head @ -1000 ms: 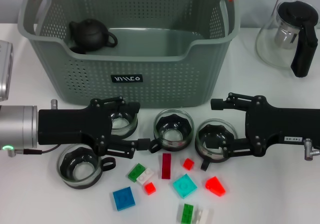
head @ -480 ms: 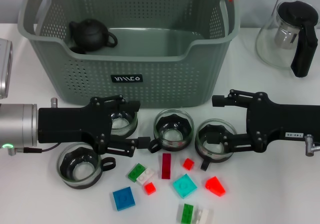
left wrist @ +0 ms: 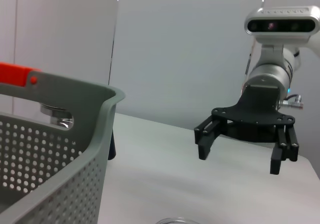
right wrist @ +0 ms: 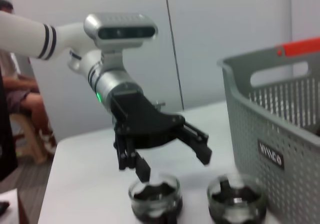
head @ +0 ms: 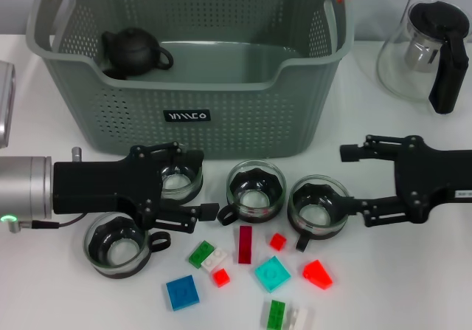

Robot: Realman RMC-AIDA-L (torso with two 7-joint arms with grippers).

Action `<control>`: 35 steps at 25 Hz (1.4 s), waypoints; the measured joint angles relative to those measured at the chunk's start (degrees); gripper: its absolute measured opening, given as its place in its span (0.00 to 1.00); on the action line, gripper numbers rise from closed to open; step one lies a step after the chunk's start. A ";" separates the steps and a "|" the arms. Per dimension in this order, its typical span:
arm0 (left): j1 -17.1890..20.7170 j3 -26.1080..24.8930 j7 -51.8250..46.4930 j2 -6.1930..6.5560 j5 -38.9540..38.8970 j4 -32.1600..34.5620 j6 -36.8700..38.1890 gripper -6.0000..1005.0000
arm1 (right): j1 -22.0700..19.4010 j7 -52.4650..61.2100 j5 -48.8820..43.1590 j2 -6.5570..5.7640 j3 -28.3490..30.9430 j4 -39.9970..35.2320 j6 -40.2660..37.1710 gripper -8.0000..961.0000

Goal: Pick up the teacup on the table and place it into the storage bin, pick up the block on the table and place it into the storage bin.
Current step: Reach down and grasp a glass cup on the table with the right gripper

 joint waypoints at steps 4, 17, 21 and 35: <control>0.51 -1.01 -0.08 -0.27 0.00 -0.07 0.00 0.93 | 1.26 7.11 -5.52 -0.41 -0.11 -5.43 -1.46 0.95; 0.58 -4.52 0.30 -0.82 0.01 -2.22 -0.33 0.93 | 11.27 20.89 -26.70 1.84 -4.19 -17.82 -7.72 0.95; 0.66 -6.22 0.32 -1.10 0.01 -2.78 -0.41 0.93 | 14.38 21.27 -31.36 2.86 -6.73 -18.05 -7.53 0.95; 0.97 -8.50 0.01 -1.94 0.00 -4.14 -0.96 0.93 | 20.18 22.96 -37.31 4.66 -21.79 -18.16 -2.34 0.91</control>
